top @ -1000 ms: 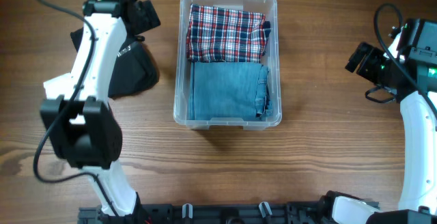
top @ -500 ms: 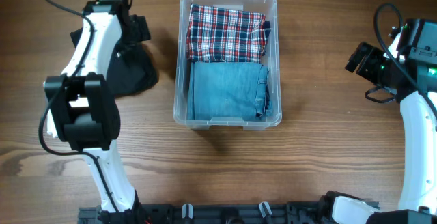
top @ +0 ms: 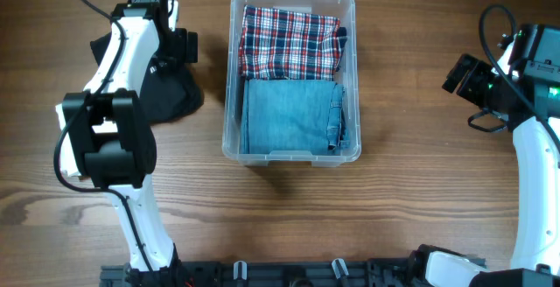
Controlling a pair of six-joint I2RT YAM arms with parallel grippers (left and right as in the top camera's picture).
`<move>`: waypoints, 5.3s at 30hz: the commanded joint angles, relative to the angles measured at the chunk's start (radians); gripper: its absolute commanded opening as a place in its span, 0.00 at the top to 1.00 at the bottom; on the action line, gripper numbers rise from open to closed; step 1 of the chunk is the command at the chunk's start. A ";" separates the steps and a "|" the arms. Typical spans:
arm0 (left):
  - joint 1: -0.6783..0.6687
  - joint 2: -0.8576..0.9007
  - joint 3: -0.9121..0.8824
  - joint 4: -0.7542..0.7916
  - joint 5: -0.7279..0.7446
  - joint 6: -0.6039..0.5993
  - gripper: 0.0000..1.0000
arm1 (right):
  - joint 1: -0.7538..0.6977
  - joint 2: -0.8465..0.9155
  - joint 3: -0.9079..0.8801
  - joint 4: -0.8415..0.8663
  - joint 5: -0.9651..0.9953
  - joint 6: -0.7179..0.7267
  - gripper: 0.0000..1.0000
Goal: Pack container
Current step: 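Lower the left gripper and grasp the black garment's edge, then carry the black garment over the container and lower it onto the plaid cloth, then release the black garment and withdraw the left gripper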
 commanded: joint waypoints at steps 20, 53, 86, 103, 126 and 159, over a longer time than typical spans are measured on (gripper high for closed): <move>-0.003 0.124 -0.003 -0.054 0.015 -0.042 0.50 | -0.001 -0.002 0.010 0.003 0.010 -0.001 0.00; -0.120 -0.232 0.067 -0.017 -0.303 -0.121 0.96 | -0.005 0.002 0.010 0.004 0.010 -0.002 0.00; -0.668 -0.257 0.067 0.051 -0.367 -0.199 0.96 | -0.005 0.004 0.010 0.004 0.010 -0.002 0.00; -0.669 -0.108 0.067 0.153 -0.170 -0.196 0.01 | -0.005 0.004 0.010 0.004 0.010 -0.001 0.00; -0.623 -0.315 0.067 0.203 -0.163 -0.655 0.59 | -0.005 0.005 0.010 0.004 0.010 -0.002 0.00; -0.553 -0.053 0.075 0.210 0.064 -0.694 0.69 | -0.005 0.005 0.010 0.004 0.010 -0.002 0.00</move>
